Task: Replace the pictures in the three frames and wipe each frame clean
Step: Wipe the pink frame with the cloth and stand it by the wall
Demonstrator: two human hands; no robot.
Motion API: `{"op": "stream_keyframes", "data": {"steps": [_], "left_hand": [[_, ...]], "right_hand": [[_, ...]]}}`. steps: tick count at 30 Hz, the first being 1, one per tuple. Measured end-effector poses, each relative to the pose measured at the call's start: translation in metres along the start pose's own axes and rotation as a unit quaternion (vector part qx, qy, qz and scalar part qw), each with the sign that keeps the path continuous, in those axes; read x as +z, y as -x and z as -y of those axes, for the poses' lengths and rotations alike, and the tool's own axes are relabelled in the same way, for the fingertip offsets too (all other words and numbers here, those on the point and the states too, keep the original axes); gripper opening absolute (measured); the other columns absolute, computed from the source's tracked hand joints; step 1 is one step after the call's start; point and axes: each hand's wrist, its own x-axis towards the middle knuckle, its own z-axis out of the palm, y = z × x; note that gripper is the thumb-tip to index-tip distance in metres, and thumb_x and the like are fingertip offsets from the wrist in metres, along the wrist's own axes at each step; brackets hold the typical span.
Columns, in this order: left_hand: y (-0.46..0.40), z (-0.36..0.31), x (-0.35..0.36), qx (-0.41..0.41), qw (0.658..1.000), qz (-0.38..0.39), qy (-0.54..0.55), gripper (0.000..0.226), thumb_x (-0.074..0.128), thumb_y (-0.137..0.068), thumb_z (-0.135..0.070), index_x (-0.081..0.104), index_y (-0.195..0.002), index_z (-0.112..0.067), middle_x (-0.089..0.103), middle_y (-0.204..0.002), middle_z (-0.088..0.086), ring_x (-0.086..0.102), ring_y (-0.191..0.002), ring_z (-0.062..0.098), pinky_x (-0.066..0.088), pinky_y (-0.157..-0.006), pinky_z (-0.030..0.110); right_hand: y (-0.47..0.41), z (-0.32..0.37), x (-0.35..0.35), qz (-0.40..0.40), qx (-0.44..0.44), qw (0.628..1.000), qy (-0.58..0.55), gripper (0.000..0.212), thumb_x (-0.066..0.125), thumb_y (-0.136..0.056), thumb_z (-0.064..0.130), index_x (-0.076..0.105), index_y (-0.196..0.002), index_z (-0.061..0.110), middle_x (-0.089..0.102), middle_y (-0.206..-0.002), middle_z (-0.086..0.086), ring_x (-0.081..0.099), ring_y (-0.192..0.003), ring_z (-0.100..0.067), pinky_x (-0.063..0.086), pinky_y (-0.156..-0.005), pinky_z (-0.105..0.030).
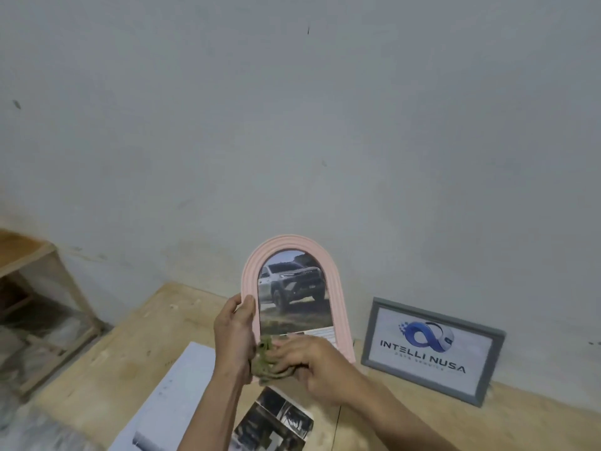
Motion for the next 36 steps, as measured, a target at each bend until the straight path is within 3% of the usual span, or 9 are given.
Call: {"op": "stream_keyframes", "data": {"steps": [3,8,12,18,20,23,27,32,36], "left_hand": [[0.009,0.009,0.001,0.017,0.998,0.025,-0.055,0.020,0.054,-0.102,-0.020,0.073,-0.099,-0.016,0.077,-0.094,0.014,0.071,-0.091,0.041,0.056,-0.083,0.056],[0.016,0.011,0.021,0.034,0.997,0.054,-0.052,0.018,0.055,-0.103,-0.020,0.070,-0.108,-0.012,0.077,-0.095,0.009,0.073,-0.089,0.026,0.058,-0.075,0.037],[-0.005,0.008,0.026,0.025,0.999,-0.013,0.031,0.015,0.061,-0.099,-0.021,0.071,-0.103,-0.012,0.075,-0.099,0.016,0.069,-0.093,0.032,0.052,-0.088,0.046],[-0.015,0.038,0.017,-0.024,1.000,0.003,-0.012,0.022,0.061,-0.098,-0.029,0.071,-0.111,-0.013,0.076,-0.108,0.014,0.069,-0.106,0.036,0.050,-0.101,0.055],[-0.012,0.044,0.020,-0.027,0.999,0.030,-0.037,0.027,0.062,-0.094,-0.037,0.072,-0.106,-0.015,0.076,-0.106,0.012,0.069,-0.105,0.036,0.051,-0.097,0.054],[-0.012,0.043,0.033,-0.017,0.997,0.058,-0.058,0.021,0.055,-0.102,-0.024,0.073,-0.105,-0.013,0.077,-0.103,0.014,0.071,-0.099,0.038,0.053,-0.090,0.052],[-0.030,0.030,0.037,-0.016,1.000,0.018,-0.006,0.017,0.058,-0.101,-0.018,0.072,-0.105,-0.009,0.075,-0.102,0.021,0.070,-0.095,0.038,0.054,-0.091,0.052],[-0.072,0.031,0.000,-0.038,0.998,-0.046,0.035,0.014,0.060,-0.099,-0.019,0.072,-0.095,-0.013,0.075,-0.095,0.016,0.068,-0.093,0.038,0.052,-0.089,0.051],[-0.089,0.049,-0.019,-0.068,0.998,-0.011,-0.009,0.019,0.055,-0.102,-0.021,0.070,-0.096,-0.010,0.073,-0.087,0.017,0.067,-0.080,0.032,0.050,-0.073,0.041]], "right_hand": [[-0.003,-0.008,-0.036,0.072,0.063,0.993,-0.074,0.032,0.054,-0.087,-0.001,0.075,-0.099,0.020,0.072,-0.111,0.006,0.064,-0.108,-0.009,0.052,-0.096,-0.034],[-0.060,-0.034,-0.087,-0.250,-0.051,0.962,0.102,0.050,0.053,-0.070,-0.015,0.074,-0.107,0.011,0.067,-0.122,0.002,0.056,-0.121,-0.011,0.040,-0.110,-0.033],[-0.032,-0.065,-0.053,-0.167,-0.093,0.972,0.137,0.045,0.056,-0.071,-0.008,0.074,-0.108,0.012,0.065,-0.124,0.004,0.049,-0.129,-0.005,0.029,-0.116,-0.026],[0.003,-0.060,-0.029,-0.019,0.067,0.992,-0.104,0.037,0.055,-0.083,-0.011,0.076,-0.100,0.014,0.072,-0.104,0.004,0.065,-0.096,0.001,0.052,-0.087,-0.019],[-0.009,-0.051,-0.057,-0.114,0.091,0.979,-0.142,0.039,0.052,-0.087,-0.010,0.073,-0.107,0.017,0.070,-0.105,0.008,0.066,-0.090,0.003,0.055,-0.081,-0.017],[-0.043,-0.050,-0.096,-0.307,-0.025,0.950,0.056,0.052,0.046,-0.078,-0.007,0.068,-0.119,0.017,0.069,-0.118,0.002,0.061,-0.107,-0.010,0.045,-0.099,-0.025],[-0.055,-0.086,-0.085,-0.195,-0.088,0.944,0.251,0.050,0.051,-0.073,-0.009,0.069,-0.116,0.008,0.068,-0.121,-0.005,0.055,-0.119,-0.019,0.040,-0.107,-0.043],[-0.021,-0.090,0.006,-0.109,0.093,0.987,0.075,0.046,0.054,-0.089,0.000,0.065,-0.119,0.034,0.058,-0.119,0.033,0.044,-0.122,0.015,0.029,-0.117,-0.028],[-0.062,-0.051,0.061,-0.079,0.111,0.987,-0.082,0.042,0.050,-0.083,-0.001,0.072,-0.113,0.019,0.071,-0.114,0.007,0.063,-0.105,-0.004,0.050,-0.095,-0.027]]}}
